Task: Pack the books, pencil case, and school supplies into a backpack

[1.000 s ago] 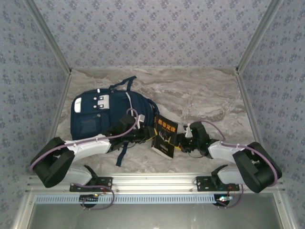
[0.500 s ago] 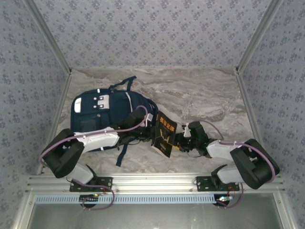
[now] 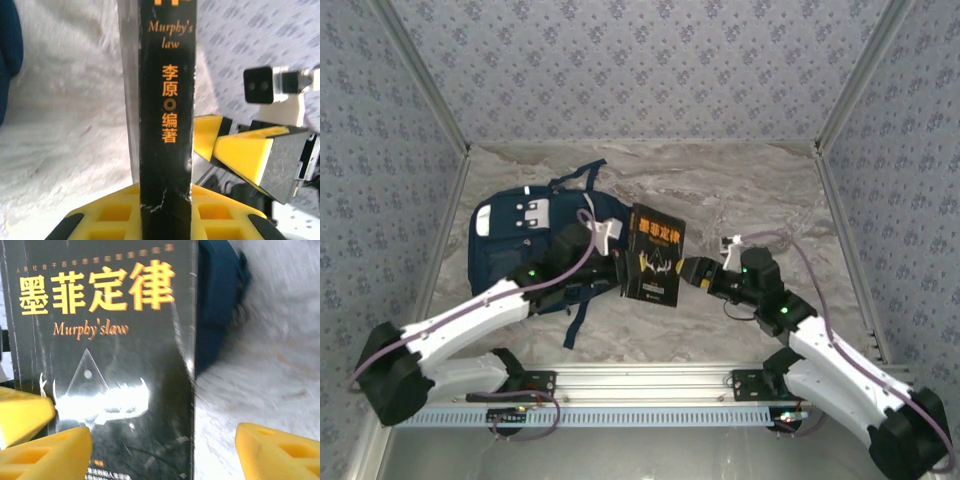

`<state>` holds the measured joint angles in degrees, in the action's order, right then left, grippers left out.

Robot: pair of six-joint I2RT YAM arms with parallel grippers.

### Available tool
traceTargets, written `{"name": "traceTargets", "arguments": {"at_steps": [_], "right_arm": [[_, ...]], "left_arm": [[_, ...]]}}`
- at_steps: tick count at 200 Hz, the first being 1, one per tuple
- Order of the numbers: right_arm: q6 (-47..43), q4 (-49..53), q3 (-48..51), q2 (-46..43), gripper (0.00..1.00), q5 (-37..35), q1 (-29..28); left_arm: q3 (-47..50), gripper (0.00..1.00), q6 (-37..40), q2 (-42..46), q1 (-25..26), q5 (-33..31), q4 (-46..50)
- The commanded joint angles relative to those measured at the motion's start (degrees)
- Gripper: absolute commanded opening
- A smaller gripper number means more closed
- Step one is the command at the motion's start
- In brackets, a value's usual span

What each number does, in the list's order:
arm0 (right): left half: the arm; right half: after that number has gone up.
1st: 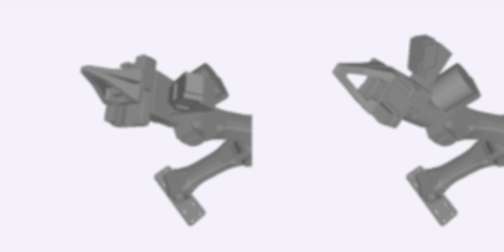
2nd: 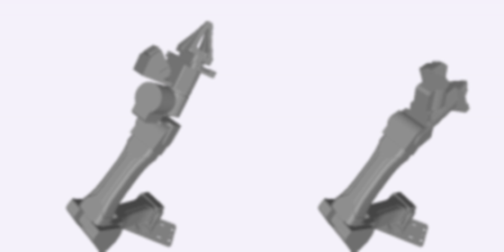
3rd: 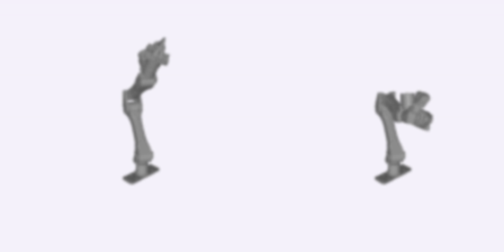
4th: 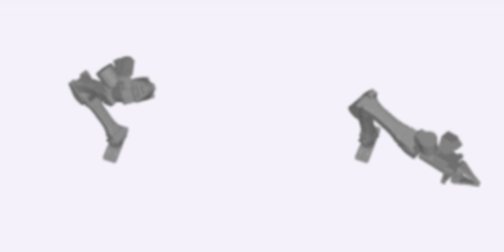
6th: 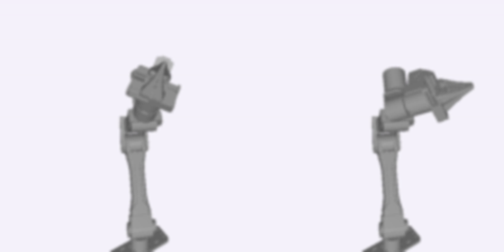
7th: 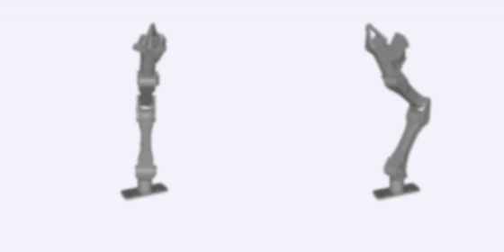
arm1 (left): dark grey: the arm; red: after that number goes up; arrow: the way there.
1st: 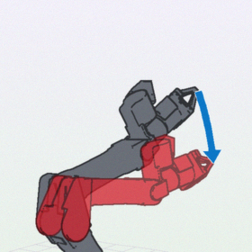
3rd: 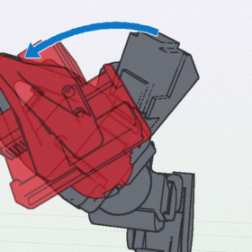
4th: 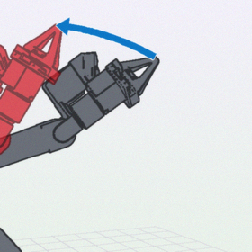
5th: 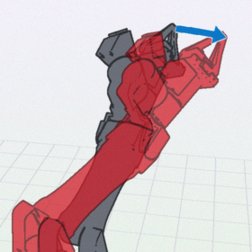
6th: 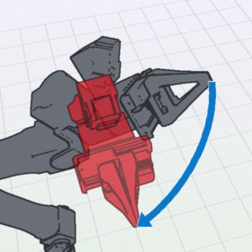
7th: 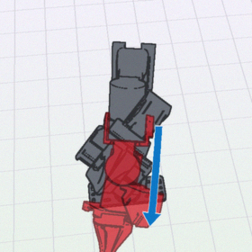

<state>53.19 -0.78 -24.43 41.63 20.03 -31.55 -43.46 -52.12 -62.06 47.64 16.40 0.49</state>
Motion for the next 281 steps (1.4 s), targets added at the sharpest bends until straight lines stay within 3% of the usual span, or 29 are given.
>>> {"name": "traceTargets", "arguments": {"at_steps": [1, 24, 56, 111, 168, 190, 234, 281], "right_arm": [[2.5, 0.1, -0.8, -5.0, 0.81, -5.1, -0.5], [9.6, -14.0, 1.9, -7.3, 0.83, -6.4, -1.1], [14.0, -30.6, 1.4, -3.3, 0.85, -10.0, -5.4], [15.9, -46.3, -4.0, 9.5, 0.96, -15.2, -13.7], [16.5, -59.6, -8.5, 21.0, 0.95, -18.1, -18.8], [17.2, -64.0, -11.6, 25.2, 0.88, -18.8, -19.4], [14.7, -63.4, -16.8, 27.7, 0.75, -22.6, -19.6], [13.5, -62.9, -17.4, 28.9, 0.45, -26.1, -19.5]], "left_arm": [[0.9, 0.0, -2.7, 6.6, -0.2, -8.8, -13.0], [4.9, 0.0, -7.0, 10.8, 0.7, -17.1, -24.3], [6.8, 0.0, -10.7, 12.7, 4.0, -29.4, -34.1], [2.9, 0.0, -13.7, 9.5, 5.3, -32.8, -41.1], [2.1, 0.0, -14.8, 8.1, 5.4, -33.5, -43.1], [2.7, 0.0, -15.3, 7.9, 5.7, -33.2, -43.7], [4.2, 0.0, -16.1, 9.3, 6.5, -34.7, -42.5], [5.1, 0.0, -15.5, 10.6, 6.6, -35.9, -40.7]]}}
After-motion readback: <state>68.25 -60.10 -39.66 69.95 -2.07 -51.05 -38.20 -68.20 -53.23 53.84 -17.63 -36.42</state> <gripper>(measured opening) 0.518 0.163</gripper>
